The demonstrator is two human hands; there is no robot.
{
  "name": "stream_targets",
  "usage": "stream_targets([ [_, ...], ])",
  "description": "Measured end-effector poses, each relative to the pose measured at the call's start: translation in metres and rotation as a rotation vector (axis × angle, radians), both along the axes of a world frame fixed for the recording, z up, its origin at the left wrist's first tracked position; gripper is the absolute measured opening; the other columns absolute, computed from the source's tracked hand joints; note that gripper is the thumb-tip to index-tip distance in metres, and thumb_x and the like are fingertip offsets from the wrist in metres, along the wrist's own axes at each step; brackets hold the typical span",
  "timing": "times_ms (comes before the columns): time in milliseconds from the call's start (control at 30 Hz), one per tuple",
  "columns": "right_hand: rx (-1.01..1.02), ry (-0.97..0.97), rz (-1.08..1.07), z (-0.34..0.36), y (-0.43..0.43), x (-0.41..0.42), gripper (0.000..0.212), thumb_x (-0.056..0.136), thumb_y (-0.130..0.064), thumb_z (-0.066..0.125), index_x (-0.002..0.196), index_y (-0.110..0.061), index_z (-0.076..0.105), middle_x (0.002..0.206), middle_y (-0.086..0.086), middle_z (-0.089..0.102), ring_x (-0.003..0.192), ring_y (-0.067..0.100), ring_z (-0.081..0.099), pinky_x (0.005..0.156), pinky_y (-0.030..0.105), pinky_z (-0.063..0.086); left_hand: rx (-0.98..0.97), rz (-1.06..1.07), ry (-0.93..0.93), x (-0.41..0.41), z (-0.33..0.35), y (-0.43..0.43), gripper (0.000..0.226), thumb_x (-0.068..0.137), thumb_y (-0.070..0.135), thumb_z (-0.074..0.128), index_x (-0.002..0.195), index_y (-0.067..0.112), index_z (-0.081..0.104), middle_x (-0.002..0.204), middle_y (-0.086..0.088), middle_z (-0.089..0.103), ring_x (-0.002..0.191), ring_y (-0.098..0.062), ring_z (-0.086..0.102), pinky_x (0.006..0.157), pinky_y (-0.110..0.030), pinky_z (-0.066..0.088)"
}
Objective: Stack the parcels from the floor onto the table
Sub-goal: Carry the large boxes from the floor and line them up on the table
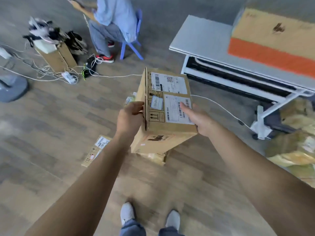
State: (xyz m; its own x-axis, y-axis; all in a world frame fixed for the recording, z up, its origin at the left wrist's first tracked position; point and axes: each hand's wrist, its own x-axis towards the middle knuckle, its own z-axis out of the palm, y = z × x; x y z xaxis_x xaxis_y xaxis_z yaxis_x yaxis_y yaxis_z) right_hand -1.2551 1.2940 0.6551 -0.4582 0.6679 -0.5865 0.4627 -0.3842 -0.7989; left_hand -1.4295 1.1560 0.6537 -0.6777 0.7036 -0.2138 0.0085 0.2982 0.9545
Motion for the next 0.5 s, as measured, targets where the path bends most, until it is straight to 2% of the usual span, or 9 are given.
stream_targets([
  [33, 0.028, 0.015, -0.005, 0.018, 0.005, 0.005, 0.102, 0.054, -0.079, 0.068, 0.141, -0.033, 0.044, 0.14, -0.002, 0.054, 0.128, 0.026, 0.051, 0.107, 0.055, 0.038, 0.054, -0.013, 0.001, 0.001, 0.018, 0.007, 0.048, 0.075, -0.013, 0.046, 0.105, 0.017, 0.069, 0.097, 0.005, 0.073, 0.095, -0.014, 0.069, 0.082, -0.029, 0.053],
  [67, 0.065, 0.03, 0.0, 0.035, 0.01, 0.009, 0.095, 0.056, -0.079, 0.068, 0.138, -0.034, 0.047, 0.135, -0.003, 0.059, 0.122, 0.025, 0.057, 0.104, 0.053, 0.043, 0.092, -0.025, 0.005, 0.001, 0.035, 0.013, 0.046, 0.076, -0.013, 0.047, 0.106, 0.015, 0.07, 0.099, 0.002, 0.073, 0.094, -0.014, 0.068, 0.083, -0.028, 0.053],
  [167, 0.129, 0.079, -0.019, 0.077, 0.023, 0.018, 0.058, 0.076, -0.07, 0.062, 0.119, -0.03, 0.064, 0.111, -0.003, 0.073, 0.096, 0.021, 0.071, 0.086, 0.044, 0.056, 0.151, -0.094, 0.012, 0.002, 0.079, 0.027, 0.036, 0.08, -0.006, 0.056, 0.096, 0.022, 0.072, 0.096, 0.004, 0.074, 0.088, -0.01, 0.068, 0.077, -0.023, 0.052],
  [233, 0.09, 0.137, -0.088, 0.101, 0.031, 0.025, 0.046, 0.082, -0.06, 0.064, 0.107, -0.023, 0.07, 0.098, 0.001, 0.076, 0.087, 0.022, 0.073, 0.074, 0.037, 0.059, 0.185, -0.134, 0.026, -0.001, 0.102, 0.038, 0.028, 0.084, -0.003, 0.06, 0.095, 0.021, 0.072, 0.096, 0.003, 0.074, 0.093, -0.014, 0.068, 0.081, -0.027, 0.054],
  [267, 0.063, 0.178, -0.115, 0.111, 0.034, 0.028, 0.044, 0.083, -0.056, 0.067, 0.108, -0.02, 0.07, 0.098, 0.002, 0.076, 0.088, 0.023, 0.073, 0.074, 0.037, 0.059, 0.209, -0.148, 0.031, -0.002, 0.111, 0.043, 0.026, 0.085, -0.002, 0.06, 0.098, 0.017, 0.071, 0.099, 0.0, 0.073, 0.097, -0.017, 0.068, 0.086, -0.03, 0.055],
  [367, -0.01, 0.261, -0.189, 0.136, 0.038, 0.039, 0.048, 0.08, -0.051, 0.072, 0.117, -0.021, 0.068, 0.111, 0.004, 0.073, 0.102, 0.025, 0.069, 0.092, 0.047, 0.052, 0.277, -0.184, 0.047, 0.0, 0.131, 0.059, 0.022, 0.088, 0.0, 0.06, 0.102, 0.014, 0.07, 0.101, -0.005, 0.072, 0.099, -0.021, 0.067, 0.091, -0.038, 0.054],
  [500, -0.076, 0.395, -0.278, 0.152, 0.035, 0.057, 0.034, 0.079, -0.046, 0.074, 0.105, -0.024, 0.076, 0.113, 0.005, 0.072, 0.101, 0.024, 0.07, 0.084, 0.046, 0.056, 0.319, -0.256, 0.023, 0.013, 0.146, 0.084, 0.028, 0.09, -0.002, 0.054, 0.099, 0.02, 0.069, 0.102, -0.003, 0.072, 0.1, -0.021, 0.067, 0.091, -0.041, 0.054],
])
